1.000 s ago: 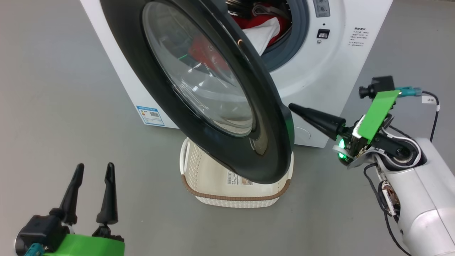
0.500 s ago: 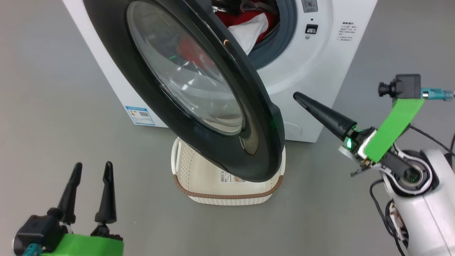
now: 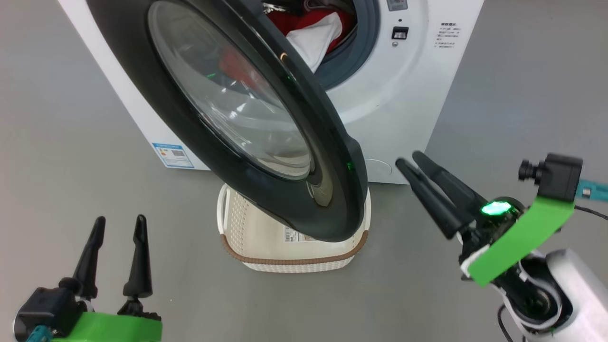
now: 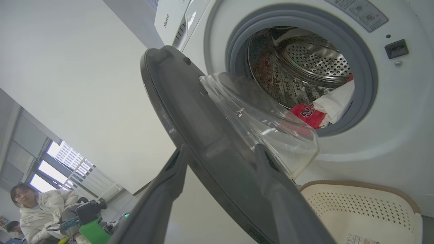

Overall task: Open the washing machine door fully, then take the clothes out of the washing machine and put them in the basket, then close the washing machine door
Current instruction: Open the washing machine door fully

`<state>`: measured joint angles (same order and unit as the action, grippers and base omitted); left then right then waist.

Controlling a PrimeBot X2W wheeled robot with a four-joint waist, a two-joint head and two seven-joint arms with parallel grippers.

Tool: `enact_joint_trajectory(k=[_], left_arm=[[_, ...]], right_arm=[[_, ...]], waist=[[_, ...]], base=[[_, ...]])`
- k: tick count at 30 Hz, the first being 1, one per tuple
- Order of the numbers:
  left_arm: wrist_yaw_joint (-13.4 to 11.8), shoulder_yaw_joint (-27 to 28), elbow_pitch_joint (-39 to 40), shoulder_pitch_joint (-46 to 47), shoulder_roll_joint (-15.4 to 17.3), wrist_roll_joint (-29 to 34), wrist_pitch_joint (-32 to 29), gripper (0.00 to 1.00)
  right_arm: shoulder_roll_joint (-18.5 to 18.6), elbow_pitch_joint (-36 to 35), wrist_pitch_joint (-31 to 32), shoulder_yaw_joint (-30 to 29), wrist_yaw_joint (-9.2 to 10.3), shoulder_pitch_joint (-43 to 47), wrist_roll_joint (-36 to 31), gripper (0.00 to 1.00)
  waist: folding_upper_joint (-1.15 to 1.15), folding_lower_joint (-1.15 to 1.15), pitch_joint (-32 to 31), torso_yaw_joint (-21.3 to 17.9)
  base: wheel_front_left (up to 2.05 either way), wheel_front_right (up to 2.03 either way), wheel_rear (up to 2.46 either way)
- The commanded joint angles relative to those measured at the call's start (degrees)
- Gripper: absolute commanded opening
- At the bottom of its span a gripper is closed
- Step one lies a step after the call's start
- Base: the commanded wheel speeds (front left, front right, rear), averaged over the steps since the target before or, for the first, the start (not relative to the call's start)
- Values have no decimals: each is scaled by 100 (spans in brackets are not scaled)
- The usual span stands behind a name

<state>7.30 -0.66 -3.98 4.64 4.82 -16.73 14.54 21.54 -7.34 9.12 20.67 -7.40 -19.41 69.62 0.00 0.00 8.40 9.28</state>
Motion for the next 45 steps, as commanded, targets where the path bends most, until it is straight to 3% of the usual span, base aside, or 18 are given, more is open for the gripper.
enact_joint_trajectory(k=[1, 9, 13, 29, 45], left_arm=[[19, 209, 164, 72, 81, 15, 46, 100], [19, 169, 186, 46, 81, 16, 46, 100], [19, 130, 181, 34, 93, 14, 46, 100], [19, 83, 178, 58, 138, -23, 46, 100], [19, 91, 152, 81, 135, -28, 46, 100]], right_arm=[[234, -186, -338, 240, -9, 97, -347, 100], [767, 3, -1921, 1102, -9, 343, -1400, 100], [836, 184, -2312, 1294, -9, 487, -1782, 100], [409, 647, -2411, 1004, -9, 911, -3495, 100], [276, 682, -2412, 827, -9, 934, -3701, 100]], waist=[[0, 0, -6, -27], [0, 0, 9, -60], [0, 0, -6, -37], [0, 0, 110, -57], [0, 0, 122, -46]], base=[[0, 0, 0], [0, 0, 0], [0, 0, 0], [0, 0, 0], [0, 0, 0]])
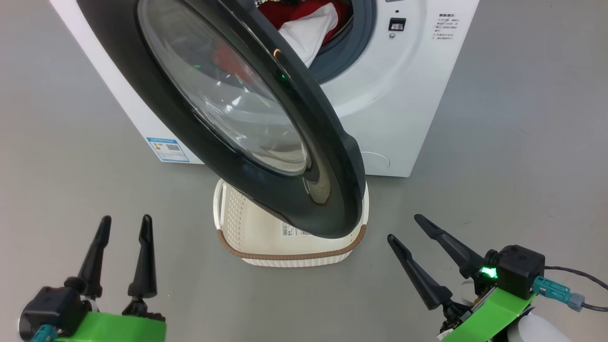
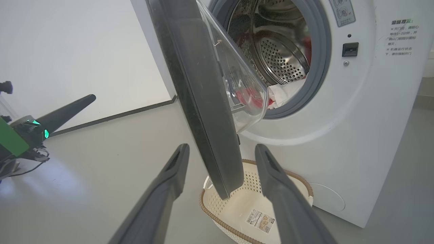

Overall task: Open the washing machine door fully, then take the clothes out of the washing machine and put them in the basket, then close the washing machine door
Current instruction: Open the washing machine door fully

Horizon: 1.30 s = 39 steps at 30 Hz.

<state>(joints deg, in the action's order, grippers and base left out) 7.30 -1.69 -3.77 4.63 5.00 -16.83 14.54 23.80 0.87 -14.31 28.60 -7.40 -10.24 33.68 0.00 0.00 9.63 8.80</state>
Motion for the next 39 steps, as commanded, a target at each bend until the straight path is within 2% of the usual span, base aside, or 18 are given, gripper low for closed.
enact_joint_trajectory(k=[1, 10, 11, 12, 14, 15, 16, 22, 28, 39], left_arm=[[19, 194, 129, 86, 114, -17, 46, 100], [19, 203, 118, 96, 99, -6, 46, 100], [19, 202, 119, 98, 98, -6, 46, 100], [19, 200, 120, 101, 97, -6, 46, 100], [19, 193, 118, 109, 96, -6, 46, 100], [19, 193, 118, 109, 96, -6, 46, 100], [19, 187, 117, 113, 96, -7, 46, 100], [19, 200, 115, 134, 111, -17, 46, 100], [19, 250, 130, 153, 116, -15, 46, 100], [19, 261, 144, 180, 108, -18, 46, 100]], right_arm=[[54, -144, -68, 27, -9, 14, -113, 100], [85, -137, -69, -58, -9, -72, -109, 100], [84, -135, -69, -88, -9, -98, -72, 84], [97, -126, -69, -105, -9, -130, -33, 54], [109, -134, -69, -165, -9, -204, 96, 27], [109, -134, -69, -165, -9, -204, 96, 27], [120, -141, -69, -207, -9, -242, 164, 2], [196, -128, -69, -427, -9, -495, 822, 0], [475, -19, -29, -192, -9, -1084, 1936, 0], [772, 446, 1067, -101, -9, -2056, 4169, 0]], waist=[[0, 0, 0, 4], [0, 0, -6, 3], [0, 0, -4, 3], [0, 0, -1, 3], [0, 0, 7, 7], [0, 0, 7, 7], [0, 0, 11, 13], [0, 0, 36, 44], [0, 0, 84, 7], [0, 0, 117, 66]], base=[[0, 0, 0], [0, 0, 0], [0, 0, 0], [0, 0, 0], [0, 0, 0], [0, 0, 0], [0, 0, 0], [0, 0, 0], [0, 0, 0], [0, 0, 0]])
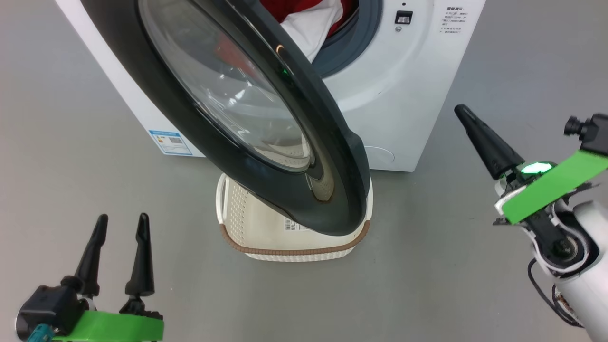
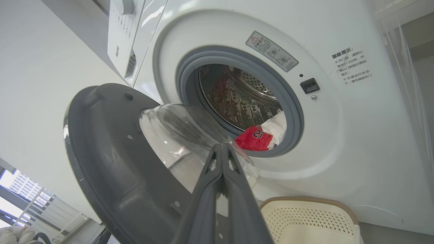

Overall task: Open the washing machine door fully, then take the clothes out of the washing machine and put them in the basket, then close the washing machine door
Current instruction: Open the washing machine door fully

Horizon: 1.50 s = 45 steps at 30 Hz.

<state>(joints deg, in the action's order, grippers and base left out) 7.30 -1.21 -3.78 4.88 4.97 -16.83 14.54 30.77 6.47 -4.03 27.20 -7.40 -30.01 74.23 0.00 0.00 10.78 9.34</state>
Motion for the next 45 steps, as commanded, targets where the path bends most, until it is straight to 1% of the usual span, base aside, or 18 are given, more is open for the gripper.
enact_joint_trajectory(k=[1, 5, 10, 16, 21, 27, 45], left_arm=[[19, 217, 145, 154, 111, -19, 46, 100], [19, 227, 142, 159, 108, -15, 46, 100], [19, 233, 150, 170, 108, -5, 46, 100], [19, 219, 147, 196, 97, -11, 46, 100], [19, 204, 129, 218, 84, -24, 46, 100], [19, 193, 104, 215, 70, -29, 46, 100], [19, 145, 35, 150, 59, -16, 46, 100]], right_arm=[[85, -70, 146, 11, -9, -140, 310, 0], [130, 94, 626, -81, -9, -415, 992, 0], [100, 287, 1236, -208, -9, -762, 1724, 0], [10, 766, 2036, -129, -9, -1142, 2205, 0], [-165, 1139, 2574, 88, -9, -1434, 2319, 0], [-372, 1297, 2938, 237, -9, -1559, 2404, 0], [-768, 1363, 3598, 396, -9, -1291, 2486, 0]], waist=[[0, 0, -1, 20], [0, 0, -1, 50], [0, 0, 9, 81], [0, 0, 52, 136], [0, 0, 66, 203], [0, 0, 38, 278], [0, 0, -100, 392]], base=[[0, 0, 0], [0, 0, 0], [0, 0, 0], [0, 0, 0], [0, 0, 0], [0, 0, 0], [0, 0, 0]])
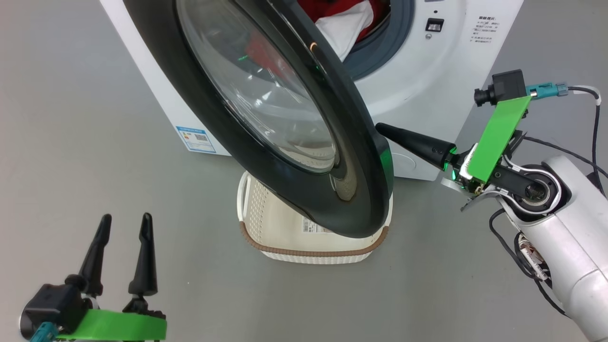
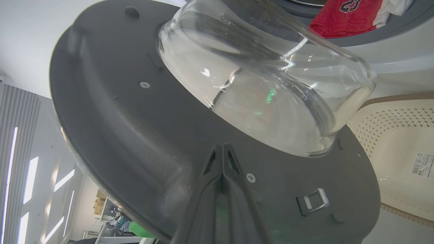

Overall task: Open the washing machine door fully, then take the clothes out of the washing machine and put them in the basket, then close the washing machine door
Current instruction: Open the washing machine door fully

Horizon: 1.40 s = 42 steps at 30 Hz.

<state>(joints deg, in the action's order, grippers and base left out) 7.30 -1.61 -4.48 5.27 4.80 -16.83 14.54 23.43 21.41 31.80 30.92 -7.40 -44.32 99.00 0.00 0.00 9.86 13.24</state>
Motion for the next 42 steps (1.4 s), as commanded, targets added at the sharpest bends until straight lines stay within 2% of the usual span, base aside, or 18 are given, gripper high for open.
enact_joint_trajectory(k=[1, 20, 42], left_arm=[[19, 185, 104, 112, 77, -16, 46, 100], [19, 136, -10, 62, 84, -16, 46, 100], [19, 232, -111, -63, 63, 6, 46, 100]], right_arm=[[-34, -131, 16, 24, -9, 140, 8, 0], [-317, -333, 445, 54, -9, 592, -19, 0], [-678, -606, 641, -58, -9, 1003, -225, 0]], waist=[[0, 0, -8, 2], [0, 0, -225, 204], [0, 0, -447, 905]], base=[[0, 0, 0], [0, 0, 0], [0, 0, 0]])
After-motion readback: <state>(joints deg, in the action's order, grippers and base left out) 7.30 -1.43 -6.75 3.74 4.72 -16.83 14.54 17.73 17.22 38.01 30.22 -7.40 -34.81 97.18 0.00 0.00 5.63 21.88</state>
